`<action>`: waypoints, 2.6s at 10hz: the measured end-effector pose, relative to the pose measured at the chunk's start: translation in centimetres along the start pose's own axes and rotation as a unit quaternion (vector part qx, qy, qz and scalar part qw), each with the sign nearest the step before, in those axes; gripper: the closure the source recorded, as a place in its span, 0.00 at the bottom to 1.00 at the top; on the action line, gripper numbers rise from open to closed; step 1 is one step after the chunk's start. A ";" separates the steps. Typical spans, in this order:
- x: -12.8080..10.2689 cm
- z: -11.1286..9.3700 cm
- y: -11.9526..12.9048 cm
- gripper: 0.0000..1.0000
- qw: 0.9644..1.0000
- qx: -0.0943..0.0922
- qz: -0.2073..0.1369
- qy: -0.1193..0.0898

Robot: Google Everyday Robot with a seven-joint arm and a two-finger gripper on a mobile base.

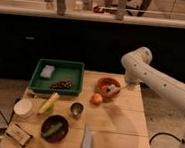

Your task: Wipe red bowl with brush

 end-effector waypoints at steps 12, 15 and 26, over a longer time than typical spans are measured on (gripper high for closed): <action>-4.4 0.7 -2.2 1.00 0.999 -0.004 -0.040 -0.012; -1.4 0.9 -0.6 1.00 0.999 -0.008 -0.033 -0.012; 0.1 1.6 -5.5 1.00 1.000 -0.010 0.018 0.000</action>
